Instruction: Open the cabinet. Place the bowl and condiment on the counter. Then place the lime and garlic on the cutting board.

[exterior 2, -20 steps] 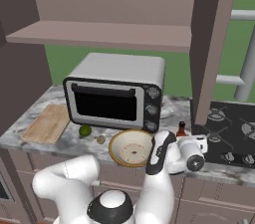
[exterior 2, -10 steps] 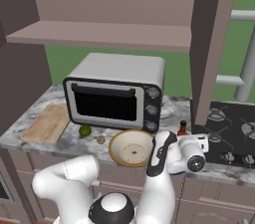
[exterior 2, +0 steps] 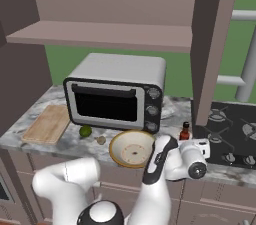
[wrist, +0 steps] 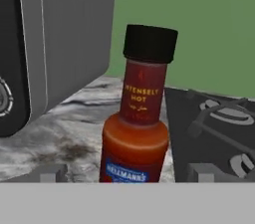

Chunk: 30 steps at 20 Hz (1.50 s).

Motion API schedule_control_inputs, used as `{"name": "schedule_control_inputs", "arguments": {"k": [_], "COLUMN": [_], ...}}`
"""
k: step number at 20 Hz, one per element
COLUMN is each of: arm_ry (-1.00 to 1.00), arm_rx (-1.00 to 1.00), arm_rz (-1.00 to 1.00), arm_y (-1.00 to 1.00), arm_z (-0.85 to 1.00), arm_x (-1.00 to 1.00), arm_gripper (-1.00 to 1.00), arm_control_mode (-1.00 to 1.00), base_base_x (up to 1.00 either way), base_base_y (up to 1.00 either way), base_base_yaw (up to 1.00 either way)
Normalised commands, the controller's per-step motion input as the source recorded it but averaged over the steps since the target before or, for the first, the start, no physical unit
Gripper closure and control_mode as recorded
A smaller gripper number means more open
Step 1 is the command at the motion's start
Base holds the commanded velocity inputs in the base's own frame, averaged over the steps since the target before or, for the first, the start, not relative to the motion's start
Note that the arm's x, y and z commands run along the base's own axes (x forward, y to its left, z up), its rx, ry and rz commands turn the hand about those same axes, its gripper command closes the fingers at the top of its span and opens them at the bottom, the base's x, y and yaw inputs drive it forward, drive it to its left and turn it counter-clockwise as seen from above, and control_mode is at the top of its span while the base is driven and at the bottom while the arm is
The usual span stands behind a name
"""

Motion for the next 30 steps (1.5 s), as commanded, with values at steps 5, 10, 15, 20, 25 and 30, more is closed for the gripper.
{"name": "schedule_control_inputs", "arguments": {"k": [5, 10, 15, 20, 25, 30], "arm_ry": [0.0, 0.0, 0.07, 0.09, 0.18, 0.14], "arm_rx": [0.0, 0.0, -0.03, -0.01, -0.19, -0.23], "arm_rz": [0.0, 0.0, 0.0, 0.0, -0.01, 0.0], "arm_y": [0.0, 0.08, 0.36, 0.45, 0.85, 0.97], "arm_z": [0.31, 0.87, 0.95, 0.57, 0.7, 0.67], "arm_x": [-0.33, -0.37, -0.44, -0.79, -0.49, -0.36], "arm_gripper": [-1.0, -1.0, -1.0, -1.0, -1.0, -1.0], "arm_control_mode": [-1.0, -1.0, -1.0, -1.0, -1.0, -1.0], "base_base_x": [0.0, 0.0, 0.0, 0.0, 0.0, 0.0], "base_base_y": [0.0, 0.0, 0.0, 0.0, 0.0, 0.0], "base_base_yaw": [0.0, 0.0, 0.0, 0.0, 0.0, 0.0]}}
